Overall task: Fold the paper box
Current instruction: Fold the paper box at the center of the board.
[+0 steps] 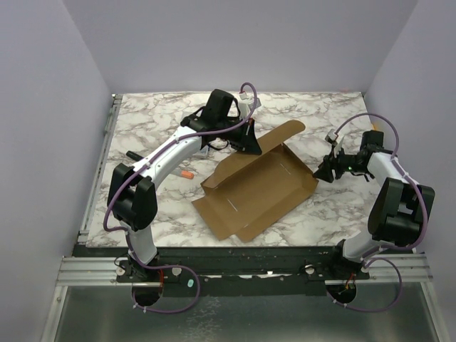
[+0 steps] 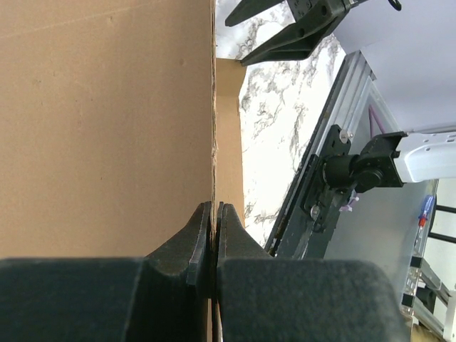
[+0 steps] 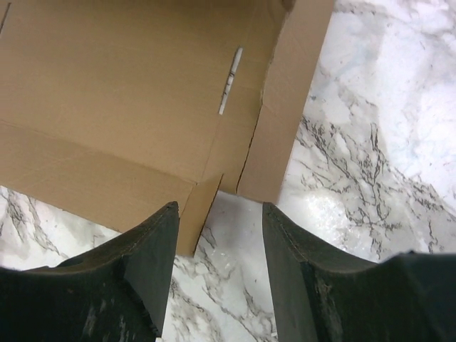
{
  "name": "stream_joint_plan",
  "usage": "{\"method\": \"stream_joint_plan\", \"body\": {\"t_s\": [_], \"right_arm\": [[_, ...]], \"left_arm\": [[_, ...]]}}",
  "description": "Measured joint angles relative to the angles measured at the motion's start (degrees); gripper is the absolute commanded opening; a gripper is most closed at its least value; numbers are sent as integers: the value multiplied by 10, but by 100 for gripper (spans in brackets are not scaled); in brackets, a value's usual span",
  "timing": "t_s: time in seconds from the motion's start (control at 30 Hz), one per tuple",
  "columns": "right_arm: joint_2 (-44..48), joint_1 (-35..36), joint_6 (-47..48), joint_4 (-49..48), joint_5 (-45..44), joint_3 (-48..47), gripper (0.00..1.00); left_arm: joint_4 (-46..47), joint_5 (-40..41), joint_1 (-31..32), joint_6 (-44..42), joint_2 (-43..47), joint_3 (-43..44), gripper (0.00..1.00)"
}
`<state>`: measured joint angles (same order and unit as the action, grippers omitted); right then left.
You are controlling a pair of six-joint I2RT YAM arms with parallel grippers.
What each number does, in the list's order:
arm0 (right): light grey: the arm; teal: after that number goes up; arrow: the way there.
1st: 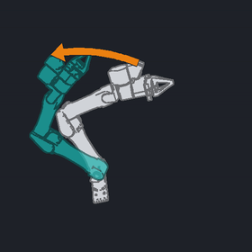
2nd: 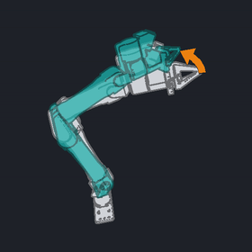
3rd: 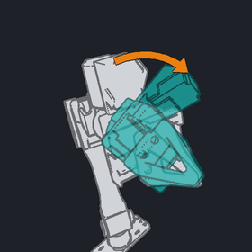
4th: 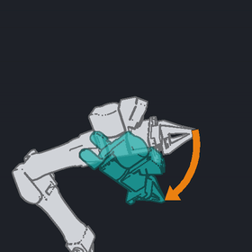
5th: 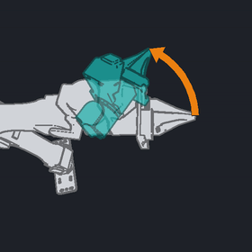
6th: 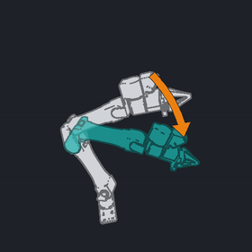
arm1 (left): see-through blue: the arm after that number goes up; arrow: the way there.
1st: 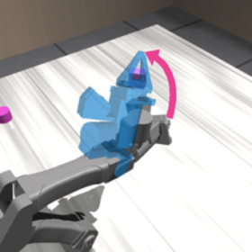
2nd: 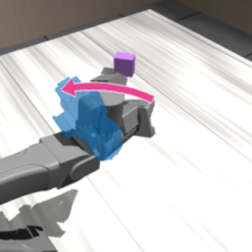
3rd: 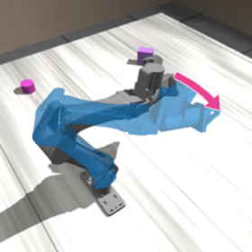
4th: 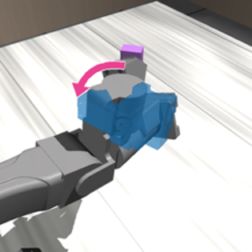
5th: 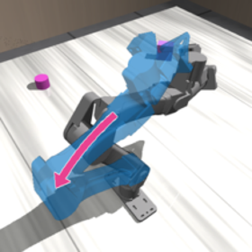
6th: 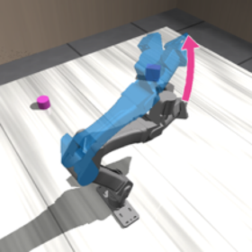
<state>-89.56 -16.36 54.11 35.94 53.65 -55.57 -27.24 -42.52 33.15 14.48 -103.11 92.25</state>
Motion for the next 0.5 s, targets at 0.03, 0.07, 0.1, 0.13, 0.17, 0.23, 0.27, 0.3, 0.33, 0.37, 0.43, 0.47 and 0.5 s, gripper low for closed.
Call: {"method": "stream_joint_plan", "body": {"t_s": [0.03,0.07,0.1,0.13,0.17,0.23,0.27,0.3,0.33,0.37,0.43,0.47,0.5], "right_arm": [[0,0,8,4,5,-2,58],[1,0,21,12,13,-4,63],[3,0,41,21,21,-5,69],[6,0,67,36,32,-5,73],[10,0,107,58,43,-5,80],[15,0,220,117,65,-4,90],[16,0,284,147,72,-1,94],[16,0,349,176,76,6,95],[14,0,408,203,78,16,96],[12,0,454,229,79,26,96],[6,2,521,268,79,41,95],[2,7,546,281,78,45,94],[0,11,565,286,78,47,93]], "left_arm": [[0,-2,0,0,0,0,0],[0,-2,1,0,0,0,0],[0,-3,1,0,0,0,0],[-1,-3,1,0,0,0,0],[-1,-3,2,0,0,0,0],[-2,-3,2,0,0,0,0],[-2,-3,2,0,0,0,0],[-2,-2,2,0,0,0,0],[-3,-2,2,0,0,0,0],[-3,-2,2,0,0,0,0],[-3,-2,2,0,0,0,0],[-3,-2,2,0,0,0,0],[-3,-2,2,0,0,0,0]]}}
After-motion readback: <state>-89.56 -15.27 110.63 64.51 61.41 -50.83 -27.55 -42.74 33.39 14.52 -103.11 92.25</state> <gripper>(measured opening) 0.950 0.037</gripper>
